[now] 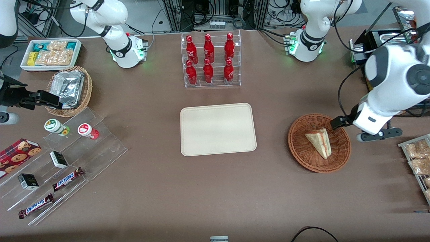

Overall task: Place sandwich from basket to tray
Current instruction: 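Move the left gripper down over the sandwich in the wicker basket, then close the left gripper on the wrapped sandwich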

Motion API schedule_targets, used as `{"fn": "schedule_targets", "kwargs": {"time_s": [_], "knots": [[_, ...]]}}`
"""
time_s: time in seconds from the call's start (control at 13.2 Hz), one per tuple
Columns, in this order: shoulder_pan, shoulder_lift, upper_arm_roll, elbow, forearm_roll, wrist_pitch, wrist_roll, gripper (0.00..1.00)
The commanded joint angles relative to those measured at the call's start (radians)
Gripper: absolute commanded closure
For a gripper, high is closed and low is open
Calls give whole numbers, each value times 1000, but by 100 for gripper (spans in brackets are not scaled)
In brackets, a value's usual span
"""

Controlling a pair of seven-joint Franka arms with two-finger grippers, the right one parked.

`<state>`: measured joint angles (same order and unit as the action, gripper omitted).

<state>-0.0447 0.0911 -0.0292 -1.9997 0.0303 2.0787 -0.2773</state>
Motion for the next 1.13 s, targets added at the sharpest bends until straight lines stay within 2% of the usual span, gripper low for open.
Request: {"fn": "schedule_targets", "kwargs": {"time_s": [0.0, 0.15, 0.3, 1.06], "knots": [[-4, -22, -3, -158, 19, 201, -138, 0], [-6, 11, -8, -211, 19, 309, -207, 0], [-14, 47, -8, -214, 19, 348, -227, 0], [-17, 130, -8, -235, 19, 434, -264, 0]]}}
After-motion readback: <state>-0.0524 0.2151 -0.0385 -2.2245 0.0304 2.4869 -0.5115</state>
